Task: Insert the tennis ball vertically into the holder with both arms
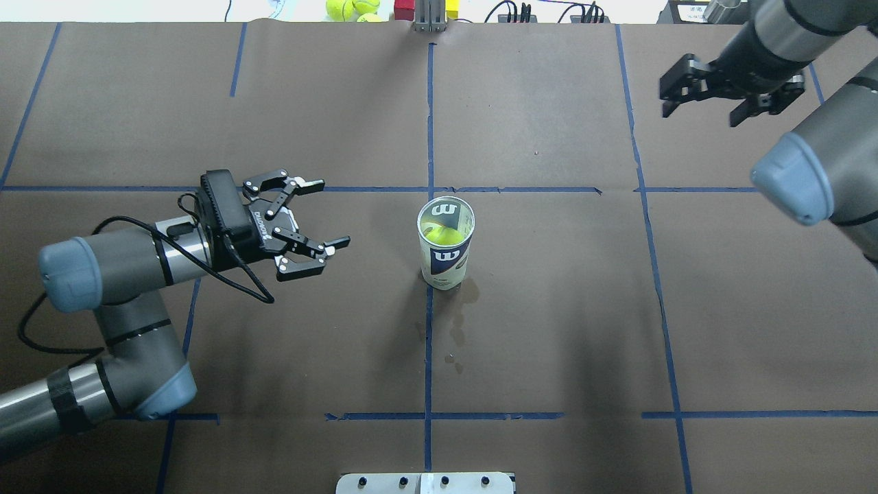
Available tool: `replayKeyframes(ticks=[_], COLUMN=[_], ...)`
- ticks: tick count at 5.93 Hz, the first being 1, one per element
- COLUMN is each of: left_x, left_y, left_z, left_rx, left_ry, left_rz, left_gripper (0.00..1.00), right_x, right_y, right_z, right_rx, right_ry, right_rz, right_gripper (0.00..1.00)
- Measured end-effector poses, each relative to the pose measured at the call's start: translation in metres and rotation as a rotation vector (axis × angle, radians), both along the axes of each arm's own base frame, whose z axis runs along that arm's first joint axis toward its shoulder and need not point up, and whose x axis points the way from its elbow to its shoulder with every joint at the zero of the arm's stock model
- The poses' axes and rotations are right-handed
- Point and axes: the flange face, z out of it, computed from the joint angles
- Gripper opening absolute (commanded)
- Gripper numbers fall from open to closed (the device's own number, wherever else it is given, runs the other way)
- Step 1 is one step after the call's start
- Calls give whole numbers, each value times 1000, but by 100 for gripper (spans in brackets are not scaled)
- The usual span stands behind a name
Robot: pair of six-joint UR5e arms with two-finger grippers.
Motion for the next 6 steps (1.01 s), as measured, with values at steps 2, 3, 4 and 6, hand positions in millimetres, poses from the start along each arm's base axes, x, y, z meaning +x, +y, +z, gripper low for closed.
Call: replayKeyframes(ticks=[2, 3, 4, 6], left_x=[-63, -99, -129, -185], left_y=[-61, -99, -130, -178], left_z=[23, 32, 45, 81], left_rx=[-58, -132, -230, -469], left_ry=[-96, -176, -266, -453], left_rz=[-105, -180, -246, -318], left_gripper=[100, 100, 100, 99], right_x=[82, 118, 152, 214], right_y=[-50, -65, -67, -52], right_z=[76, 110, 142, 213], right_rx=[39, 41, 23, 47], right_ry=[40, 48, 56, 66], right_rz=[-109, -139, -137, -171], right_gripper=[100, 100, 100, 100])
